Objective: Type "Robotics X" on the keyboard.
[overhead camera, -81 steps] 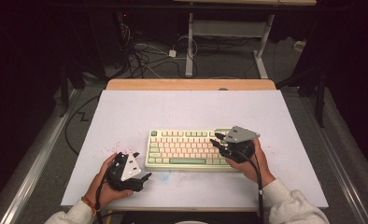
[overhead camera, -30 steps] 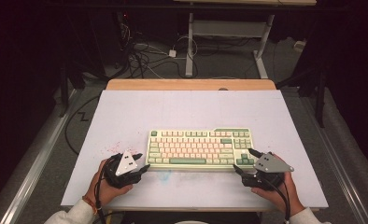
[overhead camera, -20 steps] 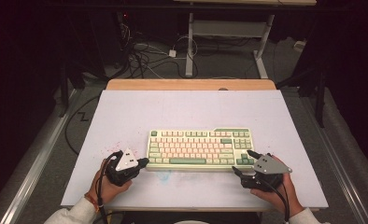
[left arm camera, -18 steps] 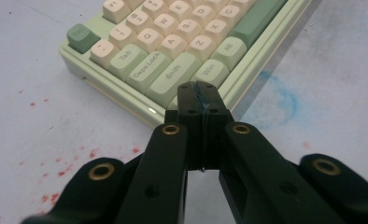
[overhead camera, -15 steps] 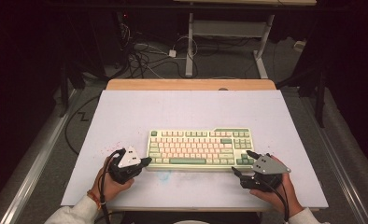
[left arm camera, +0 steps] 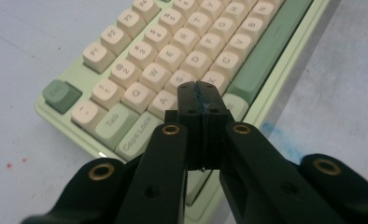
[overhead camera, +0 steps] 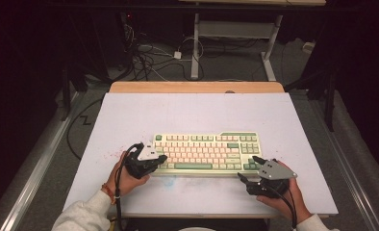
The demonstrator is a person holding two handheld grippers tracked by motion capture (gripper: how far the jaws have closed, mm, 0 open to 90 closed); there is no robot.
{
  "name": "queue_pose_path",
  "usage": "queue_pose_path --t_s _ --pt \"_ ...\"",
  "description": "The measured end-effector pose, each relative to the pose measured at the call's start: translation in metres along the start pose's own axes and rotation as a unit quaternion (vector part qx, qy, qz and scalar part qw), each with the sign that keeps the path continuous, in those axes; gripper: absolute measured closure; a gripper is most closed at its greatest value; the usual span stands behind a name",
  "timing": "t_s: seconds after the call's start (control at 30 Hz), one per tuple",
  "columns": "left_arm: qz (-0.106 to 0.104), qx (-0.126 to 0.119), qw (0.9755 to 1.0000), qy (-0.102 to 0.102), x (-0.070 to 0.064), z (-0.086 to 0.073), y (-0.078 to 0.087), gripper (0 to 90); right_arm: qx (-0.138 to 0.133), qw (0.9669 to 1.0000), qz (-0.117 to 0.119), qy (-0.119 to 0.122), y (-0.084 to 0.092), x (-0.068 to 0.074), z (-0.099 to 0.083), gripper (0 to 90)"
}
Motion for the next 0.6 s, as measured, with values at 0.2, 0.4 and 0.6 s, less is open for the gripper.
queue_pose_path --t_s 0.2,0.4,0.6 --pt "-0.004 -0.003 0.9999 -0.012 0.004 0.020 -0.005 87.9 0.003 1.0000 0.004 0.004 0.000 0.001 0.000 25.3" --pt "-0.009 0.015 0.9997 -0.019 0.004 0.034 -0.020 87.5 0.007 0.9999 0.006 0.006 -0.002 0.002 -0.001 25.4" --pt "-0.009 0.031 0.9992 -0.025 0.005 0.044 -0.034 87.3 0.009 0.9999 0.008 0.008 -0.002 0.003 -0.002 25.4"
Point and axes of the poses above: each handheld gripper's, and its own axes: y roughly backward along the jaws, z roughly out of its top, x roughly to its left, the point moved 6 cm from there along -y, roughly forward along the jaws, and after that the axes turned 3 degrees about -z, right-handed, at the moved point
